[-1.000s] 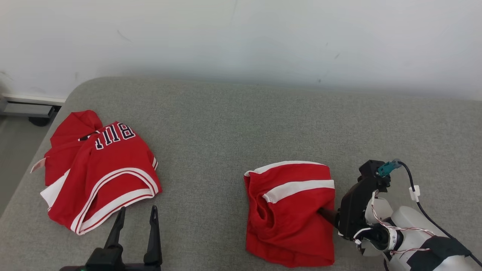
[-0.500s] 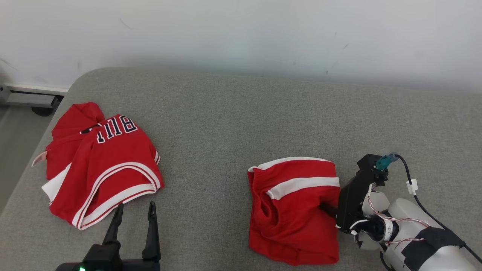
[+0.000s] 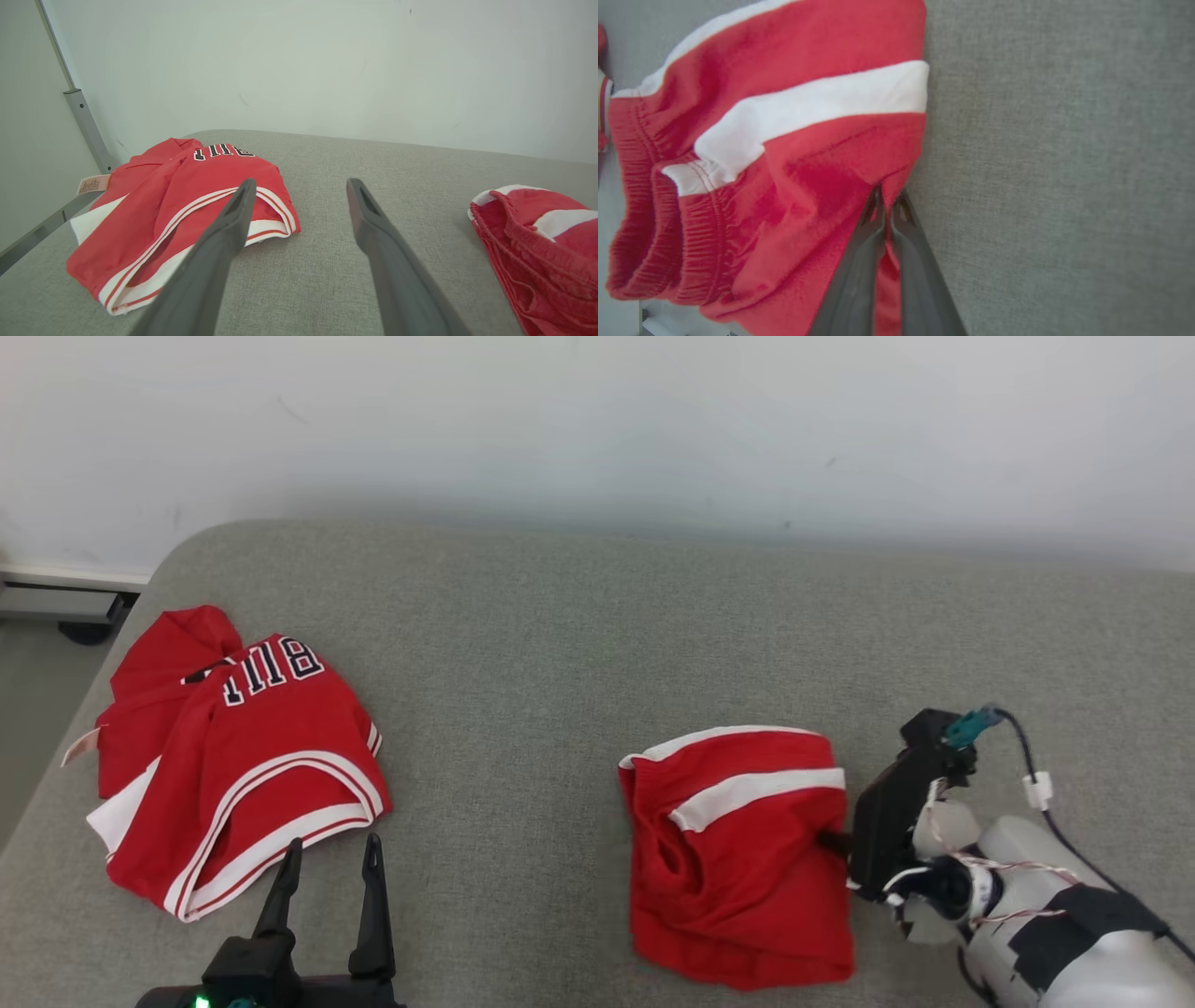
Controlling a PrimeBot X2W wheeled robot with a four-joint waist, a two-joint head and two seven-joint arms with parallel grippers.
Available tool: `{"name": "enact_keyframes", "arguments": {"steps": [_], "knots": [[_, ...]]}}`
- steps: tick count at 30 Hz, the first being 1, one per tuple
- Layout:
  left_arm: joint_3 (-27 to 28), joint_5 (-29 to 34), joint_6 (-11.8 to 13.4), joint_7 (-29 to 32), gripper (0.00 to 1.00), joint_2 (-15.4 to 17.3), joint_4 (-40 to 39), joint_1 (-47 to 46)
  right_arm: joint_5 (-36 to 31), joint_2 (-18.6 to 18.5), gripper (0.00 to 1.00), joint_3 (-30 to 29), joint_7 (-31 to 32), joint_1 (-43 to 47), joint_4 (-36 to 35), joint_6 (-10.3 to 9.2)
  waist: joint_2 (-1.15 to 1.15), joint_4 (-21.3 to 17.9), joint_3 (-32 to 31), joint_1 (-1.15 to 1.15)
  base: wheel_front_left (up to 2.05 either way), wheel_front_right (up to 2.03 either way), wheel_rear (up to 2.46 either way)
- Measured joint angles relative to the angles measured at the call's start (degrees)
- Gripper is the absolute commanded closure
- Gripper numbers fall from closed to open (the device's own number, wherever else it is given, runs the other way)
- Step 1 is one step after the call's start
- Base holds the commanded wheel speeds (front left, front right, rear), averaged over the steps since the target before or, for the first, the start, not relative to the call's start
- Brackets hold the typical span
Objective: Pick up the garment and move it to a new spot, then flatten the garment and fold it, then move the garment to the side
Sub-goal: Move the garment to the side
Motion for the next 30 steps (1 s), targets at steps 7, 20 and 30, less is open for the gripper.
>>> {"name": "enact_keyframes", "arguments": {"steps": [7,20,30], "knots": [[0.1,-0.1,0.0,0.0,0.0,0.0,-0.3,0.4,0.4,-4.4,1.0,-1.9,-0.3,-3.6,1.0,0.88,0.0,-1.5,-0.5,0.0,0.0,0.0,0.0],[0.9,-0.4,-0.1,0.0,0.0,0.8,-3.5,1.2,-1.5,-14.1,1.0,-4.2,-0.2,-10.1,4.2,0.85,0.0,-3.2,2.9,0.0,0.0,0.0,0.0],[1.5,-0.4,-0.6,0.0,0.0,2.2,-5.5,0.0,-3.3,-19.4,1.0,-5.3,-0.3,-16.8,5.5,0.4,0.0,-4.7,7.5,0.01,0.0,0.0,0.0]]}}
